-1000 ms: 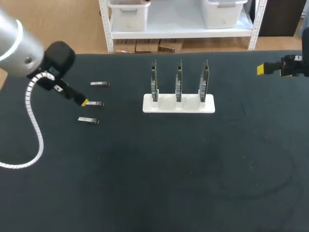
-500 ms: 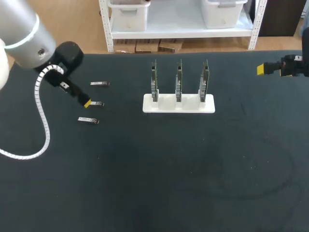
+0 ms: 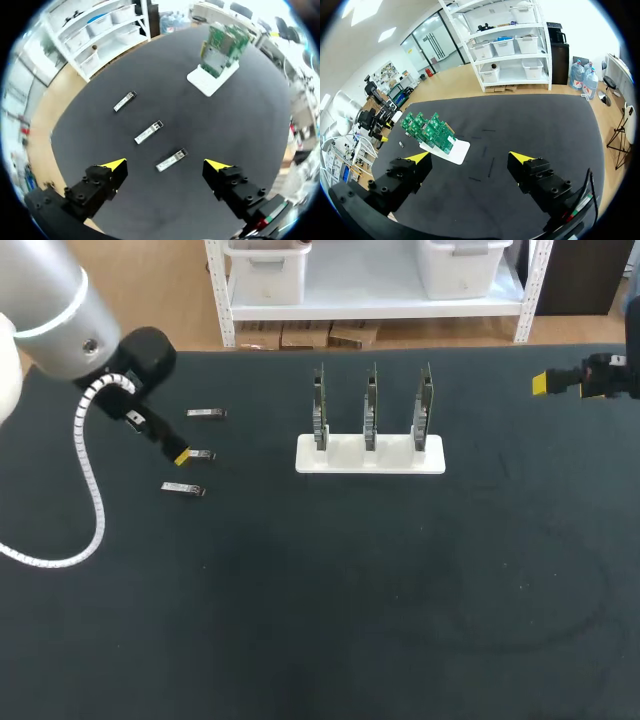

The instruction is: Pick up the optical module with the left hand, and insert it into the network port with the right hand.

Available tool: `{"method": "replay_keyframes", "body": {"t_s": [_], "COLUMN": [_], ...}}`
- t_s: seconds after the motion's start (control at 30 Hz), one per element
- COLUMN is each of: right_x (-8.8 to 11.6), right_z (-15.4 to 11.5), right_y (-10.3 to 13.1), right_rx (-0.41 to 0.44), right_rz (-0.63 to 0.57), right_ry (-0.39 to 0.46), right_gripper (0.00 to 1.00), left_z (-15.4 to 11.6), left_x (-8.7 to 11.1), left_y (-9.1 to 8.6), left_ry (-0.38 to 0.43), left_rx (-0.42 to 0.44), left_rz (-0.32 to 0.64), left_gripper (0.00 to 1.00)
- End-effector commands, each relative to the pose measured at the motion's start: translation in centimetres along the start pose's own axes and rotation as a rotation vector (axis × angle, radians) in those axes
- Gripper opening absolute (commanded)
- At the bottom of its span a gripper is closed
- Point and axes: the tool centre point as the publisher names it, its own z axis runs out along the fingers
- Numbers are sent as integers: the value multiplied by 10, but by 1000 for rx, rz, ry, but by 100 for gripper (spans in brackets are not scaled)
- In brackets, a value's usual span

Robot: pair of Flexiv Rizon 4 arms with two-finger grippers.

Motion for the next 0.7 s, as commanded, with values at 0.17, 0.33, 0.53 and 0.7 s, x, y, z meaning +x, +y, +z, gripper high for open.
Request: {"method": "replay_keyframes", "body": {"t_s": [0.17,0.33,0.53,0.7], "right_x": [0,0,0,0], "right_z": [0,0,0,0], "right_y": [0,0,0,0], "right_rx": [0,0,0,0], "right_rz": [0,0,0,0], "right_ry": [0,0,0,0], "right_gripper": [100,100,100,100], "left_z": [-6,-3,10,29], "left_x": [-2,6,19,27], "left_y": [14,20,40,51], "left_ry": [71,138,274,373], "left_rx": [-23,-15,-73,-173], "left_rz": [54,126,143,138], "left_gripper": [100,100,100,100]}}
